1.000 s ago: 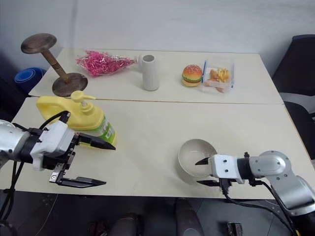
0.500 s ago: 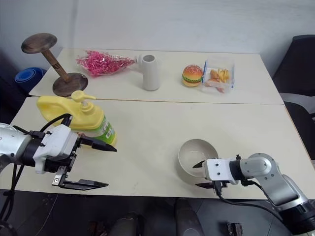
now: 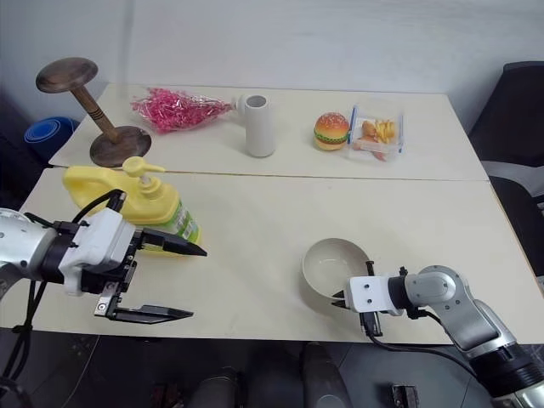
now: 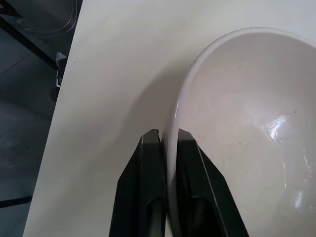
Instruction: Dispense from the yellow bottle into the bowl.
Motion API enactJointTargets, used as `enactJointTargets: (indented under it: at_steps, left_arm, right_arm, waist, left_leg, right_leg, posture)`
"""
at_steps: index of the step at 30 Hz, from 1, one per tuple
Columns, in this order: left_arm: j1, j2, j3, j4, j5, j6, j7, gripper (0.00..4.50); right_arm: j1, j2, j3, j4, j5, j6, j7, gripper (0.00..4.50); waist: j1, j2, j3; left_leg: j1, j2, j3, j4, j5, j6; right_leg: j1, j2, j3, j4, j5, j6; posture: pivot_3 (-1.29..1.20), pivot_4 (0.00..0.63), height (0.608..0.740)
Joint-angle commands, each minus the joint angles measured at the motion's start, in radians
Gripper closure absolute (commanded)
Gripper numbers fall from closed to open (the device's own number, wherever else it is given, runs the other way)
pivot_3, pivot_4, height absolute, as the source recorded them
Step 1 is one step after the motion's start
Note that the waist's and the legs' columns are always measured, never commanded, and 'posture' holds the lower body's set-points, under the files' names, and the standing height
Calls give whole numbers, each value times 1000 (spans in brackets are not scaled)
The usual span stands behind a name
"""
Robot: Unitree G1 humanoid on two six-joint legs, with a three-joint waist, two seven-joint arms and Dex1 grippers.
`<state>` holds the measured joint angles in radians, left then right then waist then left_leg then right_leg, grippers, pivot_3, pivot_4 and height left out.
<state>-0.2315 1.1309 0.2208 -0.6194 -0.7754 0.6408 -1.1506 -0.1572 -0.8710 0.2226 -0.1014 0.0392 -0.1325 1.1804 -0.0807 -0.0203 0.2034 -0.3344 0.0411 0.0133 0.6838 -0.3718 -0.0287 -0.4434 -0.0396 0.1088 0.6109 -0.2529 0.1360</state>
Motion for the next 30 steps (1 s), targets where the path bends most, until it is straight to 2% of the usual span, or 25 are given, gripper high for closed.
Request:
enactJointTargets:
  at_steps: [1, 4, 9, 12, 16, 19, 24, 30]
  left_arm:
    - [-22, -15, 27, -1, 0, -11, 31, 0]
    - [-55, -21, 90, 18, -57, 37, 81, 0]
    - [-165, 41, 299, 127, -258, 191, 144, 0]
    - [-210, 79, 372, 202, -310, 245, 161, 569]
    - [-161, 173, 425, 352, -153, 175, 52, 1763]
    - [-134, 208, 404, 442, -64, 95, -19, 2659]
    - [-158, 211, 330, 529, 15, 7, -70, 4427]
    - [-210, 174, 246, 541, 67, -38, -38, 4472]
  right_arm:
    - [-2, -12, -26, -45, 48, 21, 22, 4480]
    - [-65, -18, -32, -92, 95, 57, 68, 4480]
    - [-344, 72, 25, -96, 161, 204, 134, 4480]
    - [-478, 149, 76, -61, 154, 274, 147, 4500]
    - [-690, 301, 176, 52, 86, 290, 148, 4500]
    - [-795, 383, 225, 155, 36, 256, 144, 4500]
    - [-915, 489, 262, 319, -32, 194, 127, 4500]
    - [-1028, 556, 264, 417, -45, 188, 169, 4500]
  waist:
    - [0, 0, 0]
    - [-2, 0, 0]
    - [-12, -1, 1]
    - [-7, -1, 1]
    - [-13, -1, 1]
    - [-17, -1, 1]
    - [-19, -1, 1]
    - [-33, -1, 1]
  left_leg:
    - [0, 0, 0, 0, 0, 0]
    - [0, 0, 0, 0, 0, 0]
    - [0, 0, -1, 1, 0, 0]
    - [0, 0, -6, 0, 0, 0]
    - [-1, 1, -5, 0, 1, -1]
    - [-1, 1, -5, 0, 2, -3]
    - [-2, 1, -5, 0, 4, -8]
    - [-2, 1, -4, 0, 4, -8]
  right_leg:
    - [0, 0, 0, 0, 0, 0]
    - [0, 0, 0, 1, 0, 0]
    - [-1, 1, 0, 3, 0, 0]
    - [-2, 1, -3, 8, -1, -2]
    - [-3, 1, -5, 8, -2, -3]
    - [-4, 1, -7, 10, -2, -4]
    - [-4, -1, -13, 11, -3, -5]
    - [-6, -5, -20, 11, -3, -5]
  posture:
    - [0, 150, 740]
    - [0, 150, 740]
    - [0, 150, 740]
    - [0, 150, 740]
    - [0, 150, 740]
    - [0, 150, 740]
    - [0, 150, 740]
    - [0, 150, 740]
